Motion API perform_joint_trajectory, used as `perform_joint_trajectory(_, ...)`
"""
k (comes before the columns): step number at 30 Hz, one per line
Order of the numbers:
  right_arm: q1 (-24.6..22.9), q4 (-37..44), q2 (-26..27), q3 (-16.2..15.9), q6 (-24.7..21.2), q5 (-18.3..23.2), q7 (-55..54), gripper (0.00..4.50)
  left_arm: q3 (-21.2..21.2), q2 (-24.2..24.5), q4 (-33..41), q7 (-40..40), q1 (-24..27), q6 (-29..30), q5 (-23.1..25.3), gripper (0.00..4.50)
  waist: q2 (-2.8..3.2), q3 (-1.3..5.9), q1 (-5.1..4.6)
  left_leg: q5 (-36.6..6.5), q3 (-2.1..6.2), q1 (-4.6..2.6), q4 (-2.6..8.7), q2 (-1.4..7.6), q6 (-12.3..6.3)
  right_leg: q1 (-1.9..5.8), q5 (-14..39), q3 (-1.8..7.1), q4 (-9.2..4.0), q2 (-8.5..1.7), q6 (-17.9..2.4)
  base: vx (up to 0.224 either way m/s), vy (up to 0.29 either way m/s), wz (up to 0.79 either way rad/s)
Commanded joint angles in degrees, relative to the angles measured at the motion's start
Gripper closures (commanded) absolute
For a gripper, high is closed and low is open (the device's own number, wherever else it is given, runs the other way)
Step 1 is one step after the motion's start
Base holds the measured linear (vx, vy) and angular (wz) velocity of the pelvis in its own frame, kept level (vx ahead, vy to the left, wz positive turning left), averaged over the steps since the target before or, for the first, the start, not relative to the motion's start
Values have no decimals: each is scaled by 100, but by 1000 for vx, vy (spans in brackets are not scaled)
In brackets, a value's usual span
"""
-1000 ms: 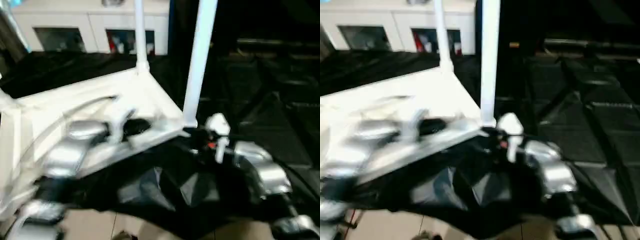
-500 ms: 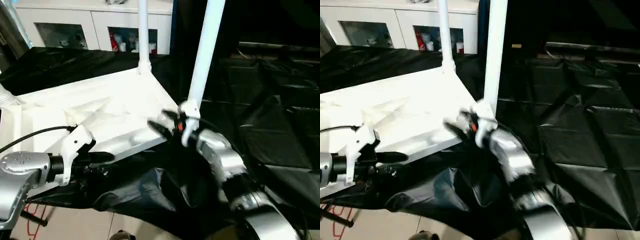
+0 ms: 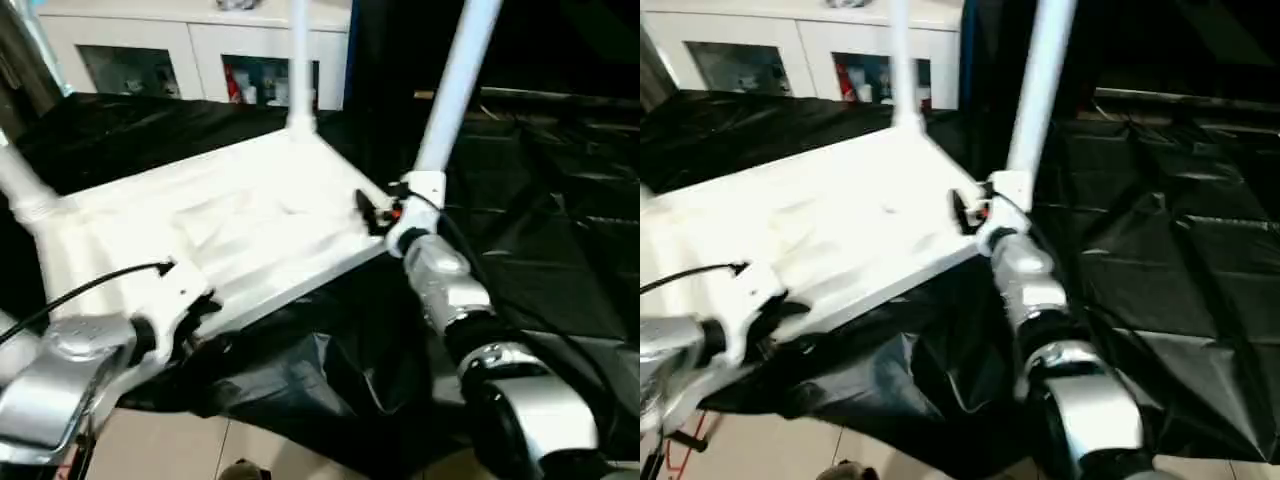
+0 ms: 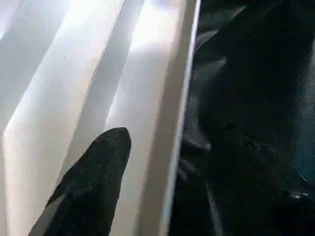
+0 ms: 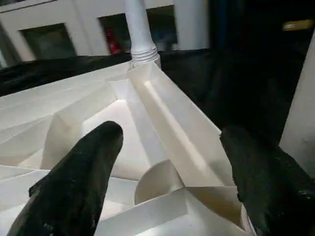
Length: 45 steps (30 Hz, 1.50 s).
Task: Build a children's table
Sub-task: Rotate leg to tighten, then rotate table base
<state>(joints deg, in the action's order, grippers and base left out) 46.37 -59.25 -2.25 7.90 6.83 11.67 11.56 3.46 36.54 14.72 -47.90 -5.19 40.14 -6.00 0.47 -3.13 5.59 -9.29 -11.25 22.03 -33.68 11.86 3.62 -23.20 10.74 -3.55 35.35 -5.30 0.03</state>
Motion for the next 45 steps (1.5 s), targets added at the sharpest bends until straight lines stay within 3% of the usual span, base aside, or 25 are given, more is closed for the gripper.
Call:
perform_joint_trajectory(1, 97, -94, -573, 540, 224, 136, -495, 79, -21, 6, -262, 151, -63, -159, 200, 81, 72, 378, -62, -1744, 54, -181, 426, 94, 246, 165, 1050, 224, -372, -186, -1007, 0, 0, 0)
perform_joint_trajectory(3, 215, -325, -814, 671, 346, 158, -622, 79, 151, -126, -481, 300, -292, -399, 315, 76, 68, 377, 4, -1880, 23, -259, 398, 90, 283, 104, 1224, 229, -405, -170, -968, 0, 0, 0)
perform_joint_trajectory(4, 215, -325, -814, 671, 346, 158, -622, 79, 151, -126, -481, 300, -292, -399, 315, 62, 72, 382, 26, -1884, 27, -253, 403, 90, 283, 110, 1228, 228, -398, -175, -969, 0, 0, 0)
perform_joint_trajectory(5, 243, -406, -923, 710, 387, 165, -710, 79, 244, -222, -640, 348, -444, -565, 367, 62, 47, 386, 8, -1752, 54, -158, 420, 89, 293, 182, 1141, 226, -362, -197, -948, 0, 0, 0)
perform_joint_trajectory(6, 259, -455, -991, 733, 416, 178, -761, 79, 303, -289, -754, 393, -556, -658, 394, 47, 40, 393, 2, -1667, 67, -127, 426, 86, 285, 209, 1106, 216, -353, -199, -920, 0, 0, 0)
perform_joint_trajectory(7, 270, -492, -1036, 747, 437, 189, -798, 79, 345, -338, -838, 427, -639, -723, 406, 47, 47, 404, 9, -1669, 42, -179, 394, 85, 282, 160, 1048, 223, -364, -187, -921, 0, 0, 0)
perform_joint_trajectory(8, 281, -540, -1112, 781, 466, 181, -876, 79, 462, -427, -1018, 456, -821, -880, 448, 31, 85, 415, 10, -1556, 55, -141, 384, 67, 260, 194, 915, 221, -340, -196, -948, 0, 0, 0)
perform_joint_trajectory(10, 287, -567, -1161, 815, 494, 180, -912, 79, 565, -517, -1199, 482, -997, -1009, 493, 31, 56, 439, 9, -1387, 41, -139, 357, 60, 219, 210, 647, 218, -318, -186, -995, 0, 0, 0)
perform_joint_trajectory(11, 282, -571, -1195, 859, 520, 186, -923, 79, 682, -670, -1472, 527, -1255, -1214, 558, 25, 69, 439, -9, -1265, 42, -104, 352, 47, 172, 228, 493, 208, -309, -179, -1037, 0, 0, 0)
perform_joint_trajectory(12, 285, -582, -1196, 879, 535, 182, -912, 79, 719, -733, -1590, 551, -1357, -1312, 577, 12, 94, 444, -14, -1262, 28, -130, 330, 39, 143, 212, 403, 208, -318, -163, -1073, 0, 0, 0)
perform_joint_trajectory(13, 273, -568, -1178, 893, 533, 176, -872, 79, 756, -810, -1708, 584, -1476, -1455, 595, 12, 89, 466, -4, -1124, 37, -112, 318, 43, 110, 249, 173, 205, -282, -174, -1139, 0, 0, 0)
perform_joint_trajectory(16, 227, -505, -1135, 814, 540, 130, -710, 79, 662, -930, -1639, 539, -1487, -1550, 399, 12, 71, 478, -31, -946, 44, -82, 306, 47, 17, 281, -52, 189, -245, -186, -1241, 0, 0, 0)
perform_joint_trajectory(17, 192, -445, -1095, 711, 547, 84, -507, 79, 584, -989, -1588, 497, -1454, -1622, 262, 12, 196, 488, -43, -892, 55, -85, 286, 42, -16, 273, -171, 180, -223, -184, -1313, 0, 0, 0)
perform_joint_trajectory(18, 148, -374, -1052, 607, 541, 39, -309, 79, 505, -1034, -1534, 448, -1399, -1705, 130, 12, 127, 487, -78, -878, 39, -80, 280, 47, -69, 279, -299, 176, -240, -168, -1372, 0, 0, 0)
perform_joint_trajectory(21, -64, -38, -906, 256, 490, -86, 351, 79, 232, -1084, -1265, 149, -1076, -1700, -394, 12, 115, 466, -102, -937, 47, -46, 293, 59, -170, 309, -187, 169, -250, -188, -1460, 0, 0, 0)
perform_joint_trajectory(23, -148, 84, -857, 176, 464, -101, 520, 79, 135, -1080, -1156, -41, -936, -1674, -646, 12, 124, 452, -133, -1106, 44, -68, 304, 71, -172, 288, 77, 172, -274, -190, -1495, 0, 0, 0)
perform_joint_trajectory(26, -585, 765, -683, -61, 255, 44, 1134, 79, -224, -837, -505, -775, -219, -1195, -1596, 12, 122, 401, -202, -1463, 62, -52, 368, 104, -98, 280, 592, 179, -313, -192, -1451, 0, 0, 0)
perform_joint_trajectory(27, -691, 927, -659, -107, 215, 83, 1238, 79, -211, -651, -364, -995, -21, -1141, -1679, 12, 133, 410, -206, -1577, 49, -122, 359, 107, -87, 232, 701, 187, -335, -163, -1455, 0, 0, 0)
perform_joint_trajectory(29, -839, 1149, -642, -146, 136, 145, 1409, 79, -222, -418, -264, -1195, 194, -1046, -1758, 12, 138, 378, -203, -1754, 46, -131, 389, 107, -62, 211, 931, 195, -362, -143, -1425, 0, 0, 0)
perform_joint_trajectory(32, -1288, 1803, -641, -284, -84, 346, 1915, 79, -452, 162, -169, -1716, 730, -905, -1981, 12, 158, 317, -198, -2187, 71, -137, 455, 123, 38, 176, 1501, 208, -399, -146, -1199, 0, 0, 0)
perform_joint_trajectory(33, -1406, 1974, -663, -344, -157, 390, 2056, 79, -563, 283, -160, -1827, 838, -831, -2066, 12, 175, 328, -178, -2327, 70, -205, 451, 125, 109, 141, 1653, 224, -430, -150, -1142, 0, 0, 0)
perform_joint_trajectory(37, -1956, 2703, -802, -569, -539, 435, 2512, 79, -1106, 935, -67, -2243, 1365, -482, -2341, 12, 202, 300, -161, -2591, 100, -205, 489, 113, 214, 126, 1963, 241, -456, -159, -1023, 0, 0, 0)
perform_joint_trajectory(42, -2250, 2959, -945, -487, -694, 385, 2411, 79, -1667, 1463, -353, -2492, 1755, -614, -2341, 12, 187, 289, -174, -2626, 106, -208, 500, 109, 235, 106, 2083, 264, -486, -173, -982, 0, 0, 0)
perform_joint_trajectory(44, -2352, 3050, -982, -356, -799, 386, 2178, 79, -1867, 1609, -533, -2461, 1841, -775, -2201, 12, 160, 276, -176, -2626, 110, -206, 501, 102, 233, 99, 2172, 268, -497, -176, -947, 0, 0, 0)
perform_joint_trajectory(45, -2405, 3057, -996, -287, -829, 360, 2020, 79, -2024, 1626, -596, -2428, 1856, -865, -2178, 12, 116, 275, -188, -2591, 99, -208, 500, 102, 220, 98, 2235, 276, -522, -176, -881, 0, 0, 0)
